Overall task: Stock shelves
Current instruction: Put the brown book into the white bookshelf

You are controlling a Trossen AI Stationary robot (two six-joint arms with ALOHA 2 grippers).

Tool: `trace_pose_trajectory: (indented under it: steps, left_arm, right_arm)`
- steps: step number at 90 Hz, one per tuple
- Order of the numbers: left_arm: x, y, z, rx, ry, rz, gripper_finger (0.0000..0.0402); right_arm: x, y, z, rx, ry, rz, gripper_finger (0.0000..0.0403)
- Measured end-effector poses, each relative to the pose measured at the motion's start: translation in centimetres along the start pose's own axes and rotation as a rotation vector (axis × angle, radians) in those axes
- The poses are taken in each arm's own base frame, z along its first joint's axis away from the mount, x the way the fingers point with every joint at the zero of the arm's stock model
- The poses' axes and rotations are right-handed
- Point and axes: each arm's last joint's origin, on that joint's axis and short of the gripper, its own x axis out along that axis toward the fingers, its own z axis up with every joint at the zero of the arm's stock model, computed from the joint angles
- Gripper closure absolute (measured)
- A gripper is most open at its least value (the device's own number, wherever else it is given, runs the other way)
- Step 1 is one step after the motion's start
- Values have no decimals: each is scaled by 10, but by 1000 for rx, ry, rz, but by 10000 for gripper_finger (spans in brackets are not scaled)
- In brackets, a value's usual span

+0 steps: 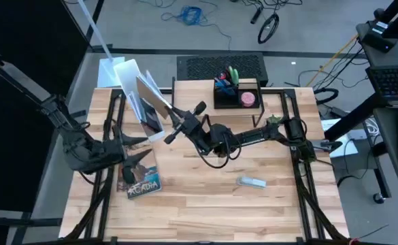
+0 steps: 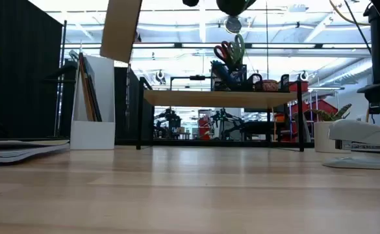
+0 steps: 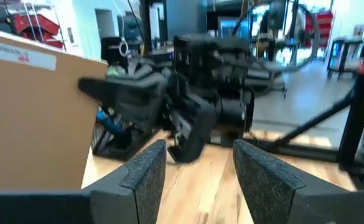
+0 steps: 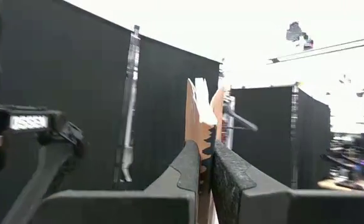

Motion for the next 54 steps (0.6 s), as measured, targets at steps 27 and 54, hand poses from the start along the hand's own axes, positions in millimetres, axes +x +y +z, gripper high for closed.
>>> trace_pose_trajectory:
  steps: [27,54]
  left_arm:
    - [-3,8,19,-21,-91,14,229]
    - [-6,13,35,-12,-208,-63,229]
  right_arm:
    - [16,-13,-2,83,0,-3,399]
    - [18,-15,2,240,-73,70,399]
